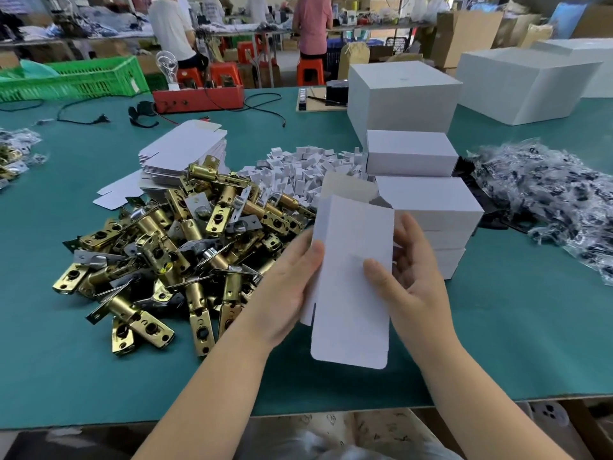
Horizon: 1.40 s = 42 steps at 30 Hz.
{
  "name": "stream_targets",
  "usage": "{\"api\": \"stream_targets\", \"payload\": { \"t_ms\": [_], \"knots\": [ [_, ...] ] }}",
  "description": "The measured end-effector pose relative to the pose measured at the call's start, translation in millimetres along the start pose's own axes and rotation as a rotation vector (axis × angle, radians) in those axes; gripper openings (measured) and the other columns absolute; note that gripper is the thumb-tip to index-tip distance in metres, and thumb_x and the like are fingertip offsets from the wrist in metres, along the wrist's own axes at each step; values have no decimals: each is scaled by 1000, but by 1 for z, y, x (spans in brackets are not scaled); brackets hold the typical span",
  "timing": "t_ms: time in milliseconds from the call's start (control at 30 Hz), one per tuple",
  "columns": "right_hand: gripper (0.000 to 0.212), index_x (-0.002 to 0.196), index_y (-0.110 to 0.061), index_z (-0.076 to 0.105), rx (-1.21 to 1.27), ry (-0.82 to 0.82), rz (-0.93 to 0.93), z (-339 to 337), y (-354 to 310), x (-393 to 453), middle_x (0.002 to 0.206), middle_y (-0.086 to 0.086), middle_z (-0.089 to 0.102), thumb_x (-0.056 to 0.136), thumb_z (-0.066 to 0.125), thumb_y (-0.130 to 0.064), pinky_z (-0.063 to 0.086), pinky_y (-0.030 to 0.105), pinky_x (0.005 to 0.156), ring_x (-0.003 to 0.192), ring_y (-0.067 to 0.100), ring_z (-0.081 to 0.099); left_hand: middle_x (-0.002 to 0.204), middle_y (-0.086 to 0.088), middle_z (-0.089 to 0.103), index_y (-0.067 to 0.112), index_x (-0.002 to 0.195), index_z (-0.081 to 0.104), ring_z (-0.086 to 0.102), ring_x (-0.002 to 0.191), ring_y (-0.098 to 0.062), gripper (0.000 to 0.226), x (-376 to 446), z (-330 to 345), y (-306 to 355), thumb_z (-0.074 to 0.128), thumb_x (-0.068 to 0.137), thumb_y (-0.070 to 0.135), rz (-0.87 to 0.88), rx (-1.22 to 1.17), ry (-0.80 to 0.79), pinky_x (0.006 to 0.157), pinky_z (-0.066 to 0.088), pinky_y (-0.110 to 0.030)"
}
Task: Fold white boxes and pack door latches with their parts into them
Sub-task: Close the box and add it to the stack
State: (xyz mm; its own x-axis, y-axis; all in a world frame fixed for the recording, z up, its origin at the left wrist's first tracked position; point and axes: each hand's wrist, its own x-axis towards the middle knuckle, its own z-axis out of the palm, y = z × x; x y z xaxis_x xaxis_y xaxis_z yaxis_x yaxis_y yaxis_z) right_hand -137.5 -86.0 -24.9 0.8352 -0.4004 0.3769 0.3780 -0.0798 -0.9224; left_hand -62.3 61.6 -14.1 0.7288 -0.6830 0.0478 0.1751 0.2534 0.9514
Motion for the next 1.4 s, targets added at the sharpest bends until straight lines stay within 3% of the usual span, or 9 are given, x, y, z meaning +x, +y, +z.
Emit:
{"api": "stream_targets", "payload": {
  "t_ms": [100, 233, 467, 600, 700, 967, 1133, 1267, 1400],
  "knots": [
    [68, 129, -48, 44, -24, -61, 55, -4, 3, 0, 124, -9, 58, 70, 75, -38, 54, 35, 89, 107, 12, 60, 106, 10, 72, 55, 131, 44, 70, 97, -13, 51, -1, 0, 0, 49, 91, 23, 188, 127, 106, 75, 57, -28],
    [67, 127, -63, 42, 31, -202, 113, -2, 5, -3, 120, -2, 58, 70, 71, -42, 55, 45, 88, 105, 23, 62, 100, 4, 72, 43, 115, 62, 69, 90, -15, 35, -2, -1, -2, 55, 88, 23, 212, 117, 134, 71, 57, -29],
    [22, 94, -57, 60, -39, -102, 141, 2, 3, 1, 82, -17, 66, 81, 59, -39, 51, 19, 59, 72, 3, 63, 95, 19, 71, 29, 113, 63, 69, 84, -3, 20, -1, 3, -4, 57, 95, 25, 165, 203, 171, 67, 55, -20],
    [12, 86, -50, 63, -109, -125, 156, 1, 3, 0, 64, -16, 55, 80, 58, -40, 43, 17, 54, 60, 2, 51, 90, 15, 71, 30, 118, 55, 68, 79, -4, 21, 3, 5, -4, 55, 99, 22, 123, 174, 253, 66, 55, -22],
    [11, 86, -47, 66, -122, -283, 208, 0, 2, -1, 71, -10, 55, 76, 62, -47, 44, 26, 60, 67, 10, 51, 104, -2, 71, 38, 113, 65, 69, 88, -20, 30, 5, 1, -1, 59, 83, 42, 24, 31, 326, 77, 56, -40],
    [12, 88, -40, 66, -64, -291, 246, -3, -1, -2, 78, -14, 67, 77, 64, -34, 51, 21, 57, 70, 4, 63, 98, -9, 76, 21, 105, 76, 70, 85, -22, 30, 1, -11, 2, 65, 86, 1, -105, 97, 163, 71, 59, -33],
    [52, 98, -23, 42, 116, -164, 333, -4, 1, 3, 73, -6, 68, 67, 83, -32, 51, 22, 53, 63, 10, 64, 105, 1, 75, 32, 105, 77, 71, 95, -15, 29, -5, -5, 8, 54, 88, 38, -44, 169, 1, 76, 57, -26],
    [50, 106, -32, 49, -19, -152, 303, -5, 3, 4, 87, -1, 73, 64, 75, -39, 54, 34, 65, 71, 18, 65, 99, -4, 76, 29, 97, 80, 71, 89, -18, 25, -4, 0, 6, 60, 84, 34, -9, 245, 84, 71, 57, -25],
    [40, 110, -48, 52, -147, -141, 228, -6, 7, 3, 92, -7, 71, 81, 74, -29, 54, 23, 65, 72, 10, 65, 101, 3, 76, 36, 89, 80, 71, 89, -11, 21, -3, -1, 5, 64, 81, 26, 38, 305, 152, 69, 56, -21]
  ]
}}
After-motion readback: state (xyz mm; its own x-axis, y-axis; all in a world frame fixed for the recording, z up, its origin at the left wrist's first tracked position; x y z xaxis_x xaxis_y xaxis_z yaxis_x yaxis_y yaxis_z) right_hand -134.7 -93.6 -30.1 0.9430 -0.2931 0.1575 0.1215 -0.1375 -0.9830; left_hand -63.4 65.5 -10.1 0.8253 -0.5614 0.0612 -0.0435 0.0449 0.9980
